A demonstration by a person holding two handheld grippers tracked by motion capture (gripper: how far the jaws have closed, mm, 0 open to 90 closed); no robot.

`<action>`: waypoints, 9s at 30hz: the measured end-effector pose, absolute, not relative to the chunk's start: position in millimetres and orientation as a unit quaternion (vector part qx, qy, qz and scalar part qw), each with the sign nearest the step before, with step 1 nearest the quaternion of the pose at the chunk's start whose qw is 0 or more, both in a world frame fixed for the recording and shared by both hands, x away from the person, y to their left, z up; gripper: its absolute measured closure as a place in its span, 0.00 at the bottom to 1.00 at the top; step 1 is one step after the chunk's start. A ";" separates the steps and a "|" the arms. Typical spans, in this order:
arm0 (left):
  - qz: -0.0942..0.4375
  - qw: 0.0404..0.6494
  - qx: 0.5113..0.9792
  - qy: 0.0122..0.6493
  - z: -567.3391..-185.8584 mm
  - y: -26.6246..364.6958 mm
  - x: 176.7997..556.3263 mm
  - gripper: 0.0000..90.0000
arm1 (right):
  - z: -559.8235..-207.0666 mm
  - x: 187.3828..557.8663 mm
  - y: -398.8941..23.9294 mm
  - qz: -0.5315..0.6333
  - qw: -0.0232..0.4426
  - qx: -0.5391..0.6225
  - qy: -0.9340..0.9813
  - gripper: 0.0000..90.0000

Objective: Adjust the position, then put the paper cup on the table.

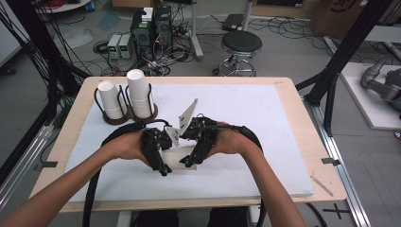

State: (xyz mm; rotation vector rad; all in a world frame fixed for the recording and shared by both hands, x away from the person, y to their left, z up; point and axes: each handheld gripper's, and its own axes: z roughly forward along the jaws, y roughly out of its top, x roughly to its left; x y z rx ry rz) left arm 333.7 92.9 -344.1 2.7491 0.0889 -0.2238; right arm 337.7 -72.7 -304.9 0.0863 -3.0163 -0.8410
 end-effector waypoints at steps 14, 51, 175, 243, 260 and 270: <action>-0.069 0.199 0.977 0.021 -343.5 93.1 333.0 0.39 | -300.2 336.0 -76.8 -0.286 0.001 0.030 -0.958 0.19; -0.061 0.458 0.884 0.069 -365.2 149.9 314.0 0.39 | -311.4 326.9 -127.9 -0.433 -0.007 -0.007 -0.901 0.19; 0.108 0.530 0.812 0.217 -417.2 193.3 303.8 0.02 | -364.1 322.1 -172.3 -0.554 -0.044 -0.117 -0.823 0.31; 0.145 0.543 0.780 0.274 -452.0 221.7 307.3 0.02 | -381.1 343.0 -158.4 -0.493 -0.073 -0.155 -0.853 0.31; 0.147 0.541 0.782 0.273 -452.2 220.7 307.0 0.02 | -403.7 357.7 -125.2 -0.423 -0.065 -0.162 -0.889 0.31; 0.149 0.536 0.786 0.270 -452.2 219.4 307.0 0.02 | -410.6 360.0 -116.5 -0.403 -0.067 -0.160 -0.899 0.31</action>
